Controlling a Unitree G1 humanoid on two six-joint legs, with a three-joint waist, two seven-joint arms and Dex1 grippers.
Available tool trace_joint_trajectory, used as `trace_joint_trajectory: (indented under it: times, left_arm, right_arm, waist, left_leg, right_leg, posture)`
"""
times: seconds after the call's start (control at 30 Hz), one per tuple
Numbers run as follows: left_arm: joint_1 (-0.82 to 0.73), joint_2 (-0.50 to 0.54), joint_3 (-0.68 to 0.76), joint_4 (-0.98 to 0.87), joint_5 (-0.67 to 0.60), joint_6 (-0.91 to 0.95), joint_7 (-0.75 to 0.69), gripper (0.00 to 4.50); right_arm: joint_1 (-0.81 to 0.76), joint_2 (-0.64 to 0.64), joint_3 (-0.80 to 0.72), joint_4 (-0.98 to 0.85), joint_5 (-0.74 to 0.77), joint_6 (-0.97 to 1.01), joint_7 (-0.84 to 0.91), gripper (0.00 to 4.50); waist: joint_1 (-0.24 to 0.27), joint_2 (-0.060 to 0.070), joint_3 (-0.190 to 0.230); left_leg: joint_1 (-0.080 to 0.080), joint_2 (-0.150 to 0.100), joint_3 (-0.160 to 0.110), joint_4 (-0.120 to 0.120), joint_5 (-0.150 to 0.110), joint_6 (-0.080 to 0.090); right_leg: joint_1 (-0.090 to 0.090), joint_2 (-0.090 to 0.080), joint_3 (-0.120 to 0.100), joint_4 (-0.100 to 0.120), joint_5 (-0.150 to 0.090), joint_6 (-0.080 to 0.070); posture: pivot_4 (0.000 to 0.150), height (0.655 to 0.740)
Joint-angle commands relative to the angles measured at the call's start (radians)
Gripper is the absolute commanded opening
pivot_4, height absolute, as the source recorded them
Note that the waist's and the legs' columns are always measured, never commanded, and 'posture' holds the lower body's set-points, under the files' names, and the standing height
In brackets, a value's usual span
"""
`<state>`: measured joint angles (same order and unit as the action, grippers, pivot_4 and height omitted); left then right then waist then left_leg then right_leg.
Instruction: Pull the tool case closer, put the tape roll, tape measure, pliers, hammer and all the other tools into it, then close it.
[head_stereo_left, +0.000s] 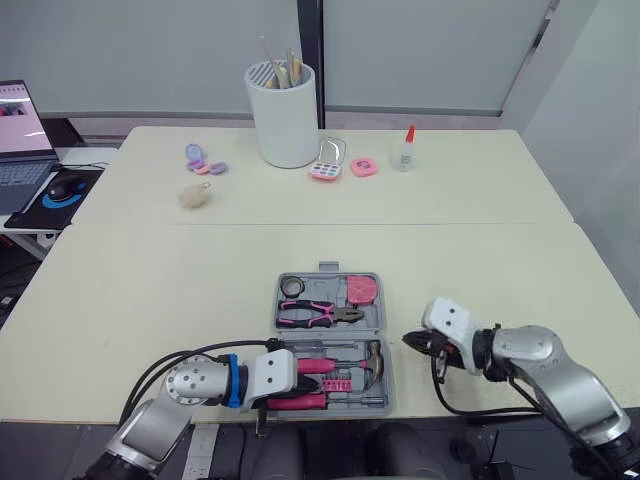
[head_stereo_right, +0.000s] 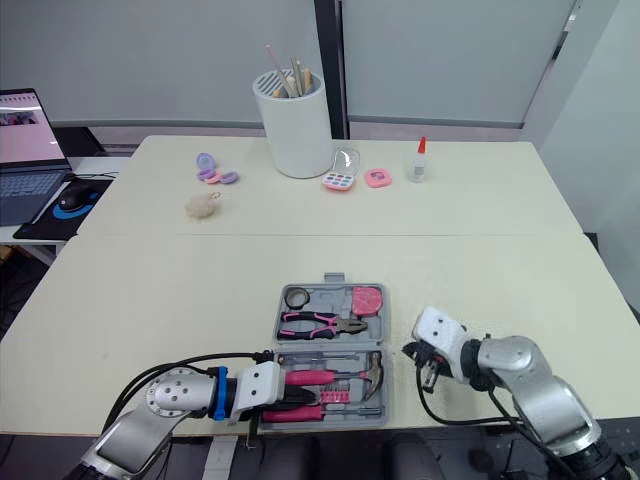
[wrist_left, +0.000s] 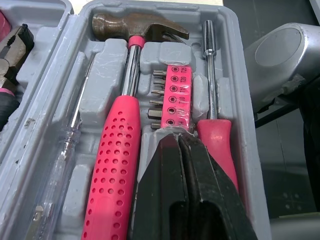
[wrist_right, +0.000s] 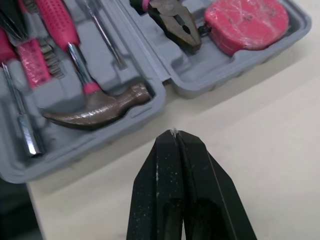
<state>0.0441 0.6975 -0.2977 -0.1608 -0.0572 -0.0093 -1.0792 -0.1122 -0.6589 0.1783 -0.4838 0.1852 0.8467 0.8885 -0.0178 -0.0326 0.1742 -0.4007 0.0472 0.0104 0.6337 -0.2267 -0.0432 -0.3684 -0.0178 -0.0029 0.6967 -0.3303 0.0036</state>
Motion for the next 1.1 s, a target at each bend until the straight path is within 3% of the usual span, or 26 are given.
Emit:
trace_joint_trajectory:
  times: [0.03,0.13,0.27,0.4,0.5,0.8,1.1]
  left_arm:
    - [0.004,0.006,-0.014,-0.01,0.012,-0.003,0.0,0.0]
    - [0.005,0.017,-0.018,-0.005,0.016,-0.003,-0.009,0.0]
    - [0.001,0.021,-0.022,0.0,0.018,-0.002,-0.014,0.0]
    - [-0.001,0.022,-0.029,0.004,0.019,0.0,-0.016,0.0]
    - [-0.011,0.02,-0.039,0.011,0.024,0.004,-0.018,0.0]
    - [-0.022,0.017,-0.063,0.019,0.034,0.009,-0.024,0.0]
    - [-0.017,0.032,-0.08,0.049,0.054,-0.004,-0.039,0.0]
  right_arm:
    - [-0.084,0.008,-0.084,-0.017,0.139,0.176,0.021,0.77]
    - [-0.216,0.034,-0.122,0.087,0.219,0.319,0.007,1.43]
    - [-0.329,0.084,-0.097,0.209,0.216,0.398,-0.07,2.38]
    - [-0.409,0.232,-0.123,0.317,0.174,0.436,-0.238,3.42]
    - [-0.437,0.329,-0.14,0.404,0.125,0.392,-0.365,4.45]
    - [-0.483,0.459,-0.152,0.628,0.112,0.284,-0.447,4.48]
    - [-0.523,0.535,-0.199,0.754,0.188,0.34,-0.413,4.48]
  waist:
    - [0.0,0.0,0.0]
    - [-0.008,0.0,0.0]
    - [-0.009,0.0,0.0]
    - [-0.013,0.0,0.0]
    - [-0.013,0.001,0.0]
    - [-0.012,0.001,-0.001]
    - [-0.013,0.002,-0.004]
  left_leg:
    - [0.0,0.0,0.0,0.0,0.0,0.0]
    - [0.0,0.0,0.0,0.0,0.0,0.0]
    - [0.0,0.0,0.0,0.0,0.0,0.0]
    - [-0.001,0.0,0.0,-0.001,0.0,0.0]
    - [-0.001,0.0,0.001,-0.001,0.0,0.0]
    - [-0.001,0.0,0.003,-0.001,0.0,0.0]
    - [0.001,0.0,0.005,-0.002,0.0,0.0]
  right_leg:
    - [0.0,0.0,0.0,0.0,0.0,0.0]
    - [0.0,0.0,0.0,0.0,0.0,0.0]
    - [0.0,0.0,0.0,0.0,0.0,0.0]
    - [-0.001,0.0,0.002,0.0,0.0,0.0]
    - [-0.002,0.0,0.003,0.001,0.0,0.0]
    - [-0.003,-0.001,0.005,0.001,0.0,0.0]
    - [-0.002,0.0,0.007,0.001,0.0,0.0]
  posture:
    - [0.15,0.7376]
    - [0.15,0.7376]
    - [0.15,0.7376]
    - [0.15,0.7376]
    - [0.15,0.7376]
    - [0.15,0.7376]
    - [0.15,0.7376]
